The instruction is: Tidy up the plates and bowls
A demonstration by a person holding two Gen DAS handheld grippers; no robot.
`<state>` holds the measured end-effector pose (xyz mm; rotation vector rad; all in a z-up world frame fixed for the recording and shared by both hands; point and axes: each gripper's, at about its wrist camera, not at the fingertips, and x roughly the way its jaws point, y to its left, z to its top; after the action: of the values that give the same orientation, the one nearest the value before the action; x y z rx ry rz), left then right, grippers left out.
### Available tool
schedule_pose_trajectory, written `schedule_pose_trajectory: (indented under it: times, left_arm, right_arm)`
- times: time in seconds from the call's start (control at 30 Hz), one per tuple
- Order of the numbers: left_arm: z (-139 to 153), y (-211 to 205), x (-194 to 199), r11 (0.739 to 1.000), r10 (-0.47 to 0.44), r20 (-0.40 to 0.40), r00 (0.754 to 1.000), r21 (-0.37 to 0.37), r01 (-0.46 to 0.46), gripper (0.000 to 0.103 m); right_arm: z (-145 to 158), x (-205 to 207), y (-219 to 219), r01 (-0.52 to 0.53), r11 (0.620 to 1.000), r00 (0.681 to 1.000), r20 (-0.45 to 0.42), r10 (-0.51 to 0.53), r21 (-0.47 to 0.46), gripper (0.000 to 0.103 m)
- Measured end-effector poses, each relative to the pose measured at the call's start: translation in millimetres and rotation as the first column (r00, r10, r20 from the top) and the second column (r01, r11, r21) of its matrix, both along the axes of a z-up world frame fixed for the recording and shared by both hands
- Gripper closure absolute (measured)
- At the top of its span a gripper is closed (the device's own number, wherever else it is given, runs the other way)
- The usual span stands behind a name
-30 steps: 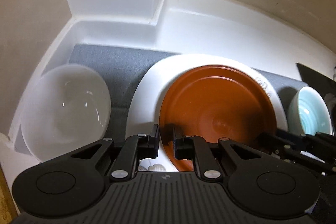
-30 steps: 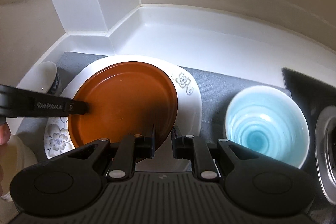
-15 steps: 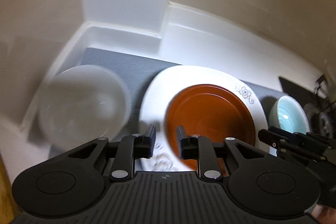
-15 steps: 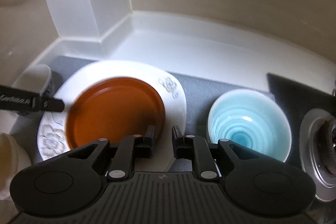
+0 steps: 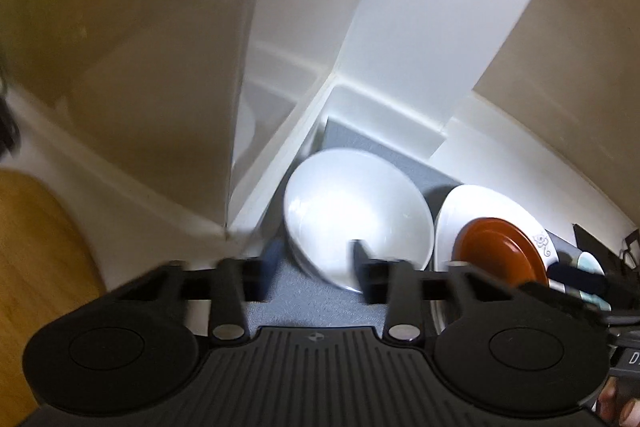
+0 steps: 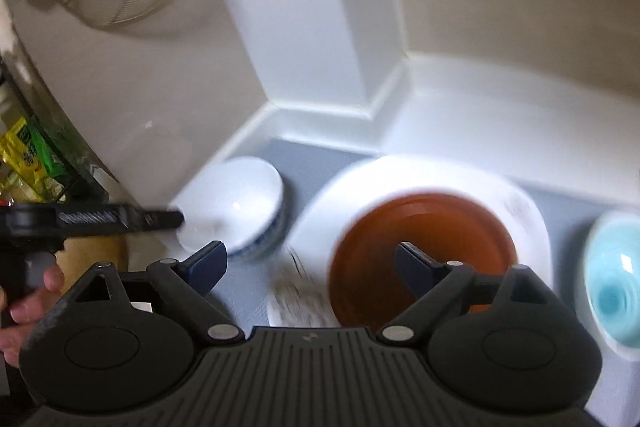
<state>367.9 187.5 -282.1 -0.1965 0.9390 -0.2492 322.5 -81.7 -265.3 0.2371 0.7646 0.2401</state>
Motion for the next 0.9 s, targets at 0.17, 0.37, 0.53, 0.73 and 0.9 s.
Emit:
schedule_pose_trajectory:
  times: [0.17, 0.37, 0.53, 0.73, 0.9]
  left_arm:
    - [-14.9, 17.1, 15.6, 0.996, 0.014, -0.064, 0.998, -0.085, -0.019, 0.081]
    - [-20.0, 19.2, 29.0, 0.995, -0.006, -0.088, 0.996, -0.101, -0.003, 0.081]
    - [-21.6, 22.5, 31.1, 0.993, -0.022, -0.126, 0.992, -0.121, 0.007, 0.087]
    - [-10.7, 24.1, 19.8, 0.993, -0.079, -0.154, 0.985, -0.104, 0.063, 0.087]
    - [-13.5, 20.9, 10.6, 0.989, -0.132, -0.160, 0.978, -0.089, 0.119, 0.087]
  right_arm:
    - [-3.1, 31.8, 29.4, -0.030, 0.998, 0.999, -0.026, 0.029, -0.053, 0.055]
    - [-17.6, 52.4, 53.7, -0.033, 0.998, 0.997, -0.078, 0.028, -0.059, 0.057]
    - [-33.0, 66.6, 59.6, -0.015, 0.999, 0.988, -0.154, 0.007, -0.049, 0.081]
    - [-30.5, 55.5, 59.0, 0.006, 1.000, 0.978, -0.206, -0.009, -0.014, 0.084]
    - [-34.7, 44.0, 60.9, -0.007, 0.999, 0.975, -0.222, 0.000, -0.031, 0.085]
